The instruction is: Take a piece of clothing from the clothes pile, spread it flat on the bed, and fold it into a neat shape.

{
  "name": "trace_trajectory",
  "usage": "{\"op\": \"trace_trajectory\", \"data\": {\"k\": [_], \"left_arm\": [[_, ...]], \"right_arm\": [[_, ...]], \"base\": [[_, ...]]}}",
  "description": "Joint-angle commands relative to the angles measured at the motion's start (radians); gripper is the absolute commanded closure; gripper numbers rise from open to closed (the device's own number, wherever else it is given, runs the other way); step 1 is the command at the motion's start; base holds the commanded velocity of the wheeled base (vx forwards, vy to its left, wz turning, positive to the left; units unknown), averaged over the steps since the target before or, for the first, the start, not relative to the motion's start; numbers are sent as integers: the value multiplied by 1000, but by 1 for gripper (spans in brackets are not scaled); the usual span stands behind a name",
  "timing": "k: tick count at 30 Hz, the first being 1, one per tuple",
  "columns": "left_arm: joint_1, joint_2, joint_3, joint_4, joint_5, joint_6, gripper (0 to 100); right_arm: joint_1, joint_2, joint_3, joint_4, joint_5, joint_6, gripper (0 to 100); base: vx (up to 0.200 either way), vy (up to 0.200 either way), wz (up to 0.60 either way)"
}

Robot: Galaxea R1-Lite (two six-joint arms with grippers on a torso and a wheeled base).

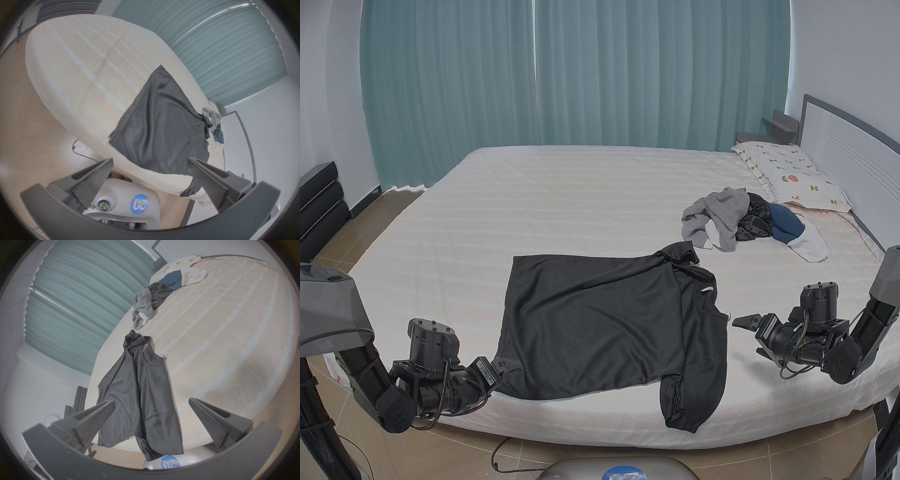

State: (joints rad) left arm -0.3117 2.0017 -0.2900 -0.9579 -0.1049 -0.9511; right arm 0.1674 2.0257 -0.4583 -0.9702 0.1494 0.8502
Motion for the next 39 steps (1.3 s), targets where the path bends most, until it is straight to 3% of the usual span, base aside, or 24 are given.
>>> {"op": "trace_trajectory", "data": {"k": [1,13,20,25,39], "left_arm": [[-3,45,5,-1,16,2,0],[-1,120,-3,-9,21,9,0],[-4,170,11,-62,53,98,0],[-17,220,-3,-116,108,100,0],[6,249,-90,-145,116,100,0]], "right_arm": [[9,1,9,-1,-1,0,0],[14,8,9,1,4,1,0],[24,50,6,-1,1,0,0],[29,54,6,-1,1,0,0],[27,64,1,-1,1,0,0]], "base": [[0,0,0],[0,0,0],[0,0,0],[0,0,0],[0,0,0]]}}
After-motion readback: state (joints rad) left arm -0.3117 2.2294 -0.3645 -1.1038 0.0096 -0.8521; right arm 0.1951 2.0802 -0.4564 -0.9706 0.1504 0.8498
